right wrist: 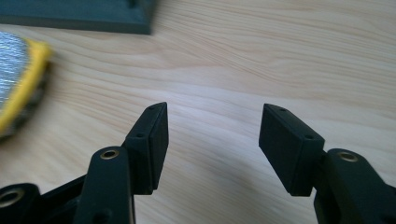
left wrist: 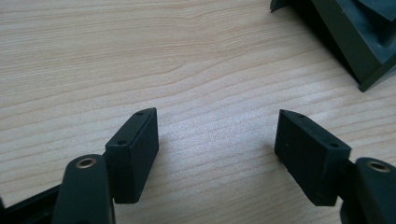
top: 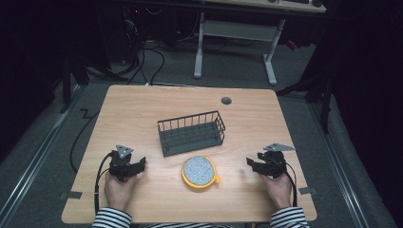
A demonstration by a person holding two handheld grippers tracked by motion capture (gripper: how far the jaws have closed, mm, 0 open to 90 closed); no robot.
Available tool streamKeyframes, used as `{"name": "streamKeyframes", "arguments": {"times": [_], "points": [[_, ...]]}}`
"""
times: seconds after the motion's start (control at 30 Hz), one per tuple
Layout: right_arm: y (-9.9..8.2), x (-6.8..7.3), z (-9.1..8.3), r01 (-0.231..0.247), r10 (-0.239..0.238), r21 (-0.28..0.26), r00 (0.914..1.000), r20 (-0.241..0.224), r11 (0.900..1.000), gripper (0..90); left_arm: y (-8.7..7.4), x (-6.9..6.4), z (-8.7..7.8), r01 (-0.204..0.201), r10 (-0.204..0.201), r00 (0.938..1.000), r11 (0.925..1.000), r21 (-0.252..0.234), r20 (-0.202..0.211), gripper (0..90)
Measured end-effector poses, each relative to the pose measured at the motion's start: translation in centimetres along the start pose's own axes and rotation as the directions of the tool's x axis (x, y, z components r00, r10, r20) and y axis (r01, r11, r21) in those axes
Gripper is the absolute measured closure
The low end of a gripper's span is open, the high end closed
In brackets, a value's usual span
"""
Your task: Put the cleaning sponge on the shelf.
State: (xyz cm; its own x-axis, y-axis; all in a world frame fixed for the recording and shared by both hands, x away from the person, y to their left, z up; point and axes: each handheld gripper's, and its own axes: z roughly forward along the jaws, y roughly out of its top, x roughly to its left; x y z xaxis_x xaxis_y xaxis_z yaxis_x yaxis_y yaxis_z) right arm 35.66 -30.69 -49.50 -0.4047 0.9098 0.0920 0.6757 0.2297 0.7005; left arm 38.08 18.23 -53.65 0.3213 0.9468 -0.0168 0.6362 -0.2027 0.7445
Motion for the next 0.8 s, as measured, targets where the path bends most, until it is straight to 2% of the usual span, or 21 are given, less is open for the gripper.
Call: {"name": "streamKeyframes", "arguments": {"times": [0.03, 0.07, 0.13, 0.17, 0.2, 0.23, 0.27, 0.3, 0.37, 0.4, 0.43, 0.5, 0.53, 0.63, 0.67, 0.77, 0.8], "points": [[0.6, 0.9, 0.3, 0.013, -0.013, 0.006, 0.9989, -0.044, 0.9999, 42.9, 0.0, 0.0, 0.0, 0.001, -0.001, 1.0, 1.0, 0.001, 0.002, 31.0], [0.6, 0.9, 0.3, 0.013, -0.013, 0.006, 0.9989, -0.044, 0.9999, 42.9, 0.0, 0.0, 0.0, 0.001, -0.001, 1.0, 1.0, 0.001, 0.002, 31.0], [1.1, 1.9, 0.7, 0.031, -0.029, 0.028, 0.9957, -0.088, 0.9991, 42.8, 0.0, 0.0, 0.0, 0.001, -0.001, 1.0, 1.0, 0.001, 0.002, 31.0], [1.7, 2.9, 1.1, 0.048, -0.041, 0.058, 0.9905, -0.132, 0.9972, 42.4, 0.0, 0.1, 0.0, 0.001, -0.001, 1.0, 1.0, 0.001, 0.004, 30.9], [1.7, 2.9, 1.1, 0.048, -0.041, 0.058, 0.9905, -0.132, 0.9972, 42.4, 0.0, 0.1, 0.0, 0.001, -0.001, 1.0, 1.0, 0.001, 0.004, 30.7], [2.2, 3.8, 1.5, 0.074, -0.06, 0.077, 0.9841, -0.167, 0.9943, 42.2, 0.0, 0.1, 0.0, 0.002, -0.002, 1.0, 1.0, 0.0, 0.007, 30.6], [2.2, 3.8, 1.5, 0.074, -0.06, 0.077, 0.9841, -0.167, 0.9943, 42.2, 0.0, 0.1, 0.0, 0.007, -0.007, 0.9999, 1.0, -0.001, 0.01, 30.6], [2.8, 4.7, 1.9, 0.087, -0.065, 0.098, 0.9764, -0.206, 0.9913, 41.8, 0.0, 0.2, -0.1, 0.012, -0.012, 0.9998, 0.9999, -0.002, 0.015, 30.6], [3.5, 5.7, 2.3, 0.107, -0.077, 0.121, 0.9689, -0.235, 0.9869, 41.1, 0.0, 0.2, -0.1, 0.014, -0.014, 0.9998, 0.9999, -0.002, 0.017, 30.6], [3.5, 5.7, 2.3, 0.107, -0.077, 0.121, 0.9689, -0.235, 0.9869, 41.1, 0.0, 0.2, -0.1, 0.014, -0.014, 0.9998, 0.9999, -0.002, 0.017, 30.6], [4.1, 6.6, 2.7, 0.124, -0.084, 0.141, 0.9604, -0.266, 0.9822, 40.4, 0.0, 0.2, -0.1, 0.014, -0.014, 0.9998, 0.9999, -0.002, 0.017, 30.6], [4.8, 7.4, 3.2, 0.151, -0.101, 0.161, 0.9528, -0.286, 0.9754, 39.6, 0.0, 0.3, -0.1, 0.014, -0.014, 0.9997, 0.9999, -0.002, 0.018, 30.6], [4.8, 7.4, 3.2, 0.151, -0.101, 0.161, 0.9528, -0.286, 0.9754, 39.6, 0.0, 0.3, -0.1, 0.014, -0.014, 0.9997, 0.9999, -0.002, 0.018, 30.6], [5.5, 8.6, 4.2, 0.168, -0.1, 0.202, 0.9451, -0.311, 0.9649, 38.5, 0.0, 0.3, -0.1, 0.021, -0.021, 0.9996, 0.9998, -0.005, 0.02, 30.6], [5.5, 8.6, 4.2, 0.168, -0.1, 0.202, 0.9451, -0.311, 0.9649, 38.5, 0.0, 0.3, -0.1, 0.021, -0.021, 0.9996, 0.9998, -0.005, 0.02, 30.6], [5.9, 9.5, 5.1, 0.185, -0.106, 0.236, 0.9442, -0.312, 0.954, 38.1, 0.0, 0.3, -0.1, 0.024, -0.024, 0.9995, 0.9997, -0.007, 0.023, 30.6], [5.9, 9.5, 5.1, 0.185, -0.106, 0.236, 0.9442, -0.312, 0.954, 38.1, 0.0, 0.3, 0.0, 0.025, -0.024, 0.9994, 0.9997, -0.007, 0.023, 30.6]]}}
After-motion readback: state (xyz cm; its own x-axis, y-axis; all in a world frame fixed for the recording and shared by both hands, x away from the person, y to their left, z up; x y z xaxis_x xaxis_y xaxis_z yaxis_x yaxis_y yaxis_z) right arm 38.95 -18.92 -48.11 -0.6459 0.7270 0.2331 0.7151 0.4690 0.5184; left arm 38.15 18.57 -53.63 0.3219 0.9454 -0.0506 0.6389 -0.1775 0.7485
